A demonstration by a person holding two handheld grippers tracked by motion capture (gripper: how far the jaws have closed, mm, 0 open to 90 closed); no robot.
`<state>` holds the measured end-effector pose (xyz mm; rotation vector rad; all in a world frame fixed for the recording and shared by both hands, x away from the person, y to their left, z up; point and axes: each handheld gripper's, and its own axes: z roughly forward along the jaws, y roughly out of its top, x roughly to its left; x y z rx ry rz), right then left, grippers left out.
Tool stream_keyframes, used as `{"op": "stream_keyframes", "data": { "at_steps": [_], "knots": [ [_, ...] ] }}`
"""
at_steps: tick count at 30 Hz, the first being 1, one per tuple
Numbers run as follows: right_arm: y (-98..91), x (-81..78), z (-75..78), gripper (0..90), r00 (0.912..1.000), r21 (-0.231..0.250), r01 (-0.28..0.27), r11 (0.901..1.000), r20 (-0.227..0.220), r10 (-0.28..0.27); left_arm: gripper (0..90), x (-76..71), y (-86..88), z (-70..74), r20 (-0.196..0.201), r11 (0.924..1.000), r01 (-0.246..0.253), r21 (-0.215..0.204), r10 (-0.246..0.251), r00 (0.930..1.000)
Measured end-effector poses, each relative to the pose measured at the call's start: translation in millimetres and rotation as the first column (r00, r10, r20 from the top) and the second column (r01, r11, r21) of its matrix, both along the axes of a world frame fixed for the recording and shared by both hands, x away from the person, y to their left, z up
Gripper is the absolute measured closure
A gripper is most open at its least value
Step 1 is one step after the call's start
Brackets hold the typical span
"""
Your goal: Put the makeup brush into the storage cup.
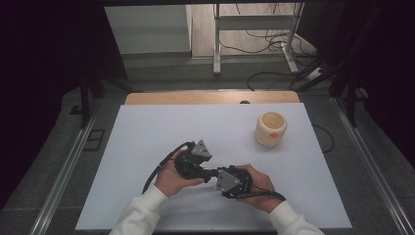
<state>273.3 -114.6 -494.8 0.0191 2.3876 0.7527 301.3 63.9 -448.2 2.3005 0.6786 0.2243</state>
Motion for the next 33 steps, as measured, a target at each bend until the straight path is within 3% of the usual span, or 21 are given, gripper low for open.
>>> {"op": "stream_keyframes", "data": {
  "at_steps": [1, 3, 4, 8, 12, 13, 17, 18, 25, 30, 33],
  "knots": [
    [0.0, 0.0, 0.0, 73.8, 1.0, 0.0, 0.0, 1.0, 0.0, 0.0, 34.7, 0.0, 0.0, 0.0, 0.0, 1.0, 0.0, 0.0, 0.0, 1.0],
    [0.7, -1.6, -0.7, 73.9, 0.9998, 0.011, 0.017, 0.9998, -0.007, -0.017, 27.7, -2.1, 2.2, 1.7, 0.044, 0.999, -0.045, 0.001, 0.045, 0.998],
    [0.9, -1.5, -1.0, 73.9, 0.9999, 0.012, 0.016, 0.9998, -0.004, -0.016, 26.0, -2.8, 3.1, 2.3, 0.049, 0.9979, -0.061, -0.02, 0.062, 0.9969],
    [0.6, -1.4, -1.2, 73.9, 0.9998, 0.01, 0.021, 0.9997, 0.002, -0.021, 22.3, -3.0, 12.2, 7.2, 0.032, 0.9944, -0.08, -0.069, 0.083, 0.9961],
    [-2.3, 0.4, 1.8, 73.9, 0.9995, 0.039, 0.031, 0.9988, -0.002, -0.03, 18.8, -3.6, 20.0, 11.0, 0.042, 0.9898, -0.1, -0.101, 0.105, 0.9936],
    [-5.9, 4.5, 5.3, 73.9, 0.9993, -0.022, -0.012, 0.9997, 0.035, 0.013, 18.3, -4.2, 22.8, 12.4, 0.046, 0.9883, -0.104, -0.112, 0.109, 0.9929],
    [-10.2, 6.6, 7.8, 73.9, 0.9994, 0.001, 0.01, 0.9999, 0.033, -0.01, 17.5, -9.4, 30.7, 16.7, 0.054, 0.9834, -0.1, -0.151, 0.109, 0.9926],
    [-9.8, 5.7, 7.0, 73.9, 0.9993, 0.031, 0.031, 0.9991, 0.019, -0.031, 17.4, -11.6, 33.7, 18.1, 0.059, 0.983, -0.1, -0.154, 0.11, 0.9922],
    [-15.0, 9.3, 8.1, 73.9, 0.9987, 0.061, 0.05, 0.9969, 0.001, -0.05, 13.6, -23.0, 52.1, 19.9, 0.078, 0.9799, -0.112, -0.165, 0.126, 0.9889],
    [-16.5, 9.8, 9.5, 73.9, 0.9976, 0.066, 0.07, 0.9954, 0.002, -0.07, 13.2, -27.4, 61.1, 11.7, 0.081, 0.9796, -0.116, -0.164, 0.13, 0.9881],
    [-17.8, 10.6, 10.8, 73.9, 0.997, 0.08, 0.077, 0.9938, -0.002, -0.077, 13.1, -27.5, 68.2, 5.6, 0.081, 0.9781, -0.144, -0.15, 0.158, 0.9842]
  ]
}}
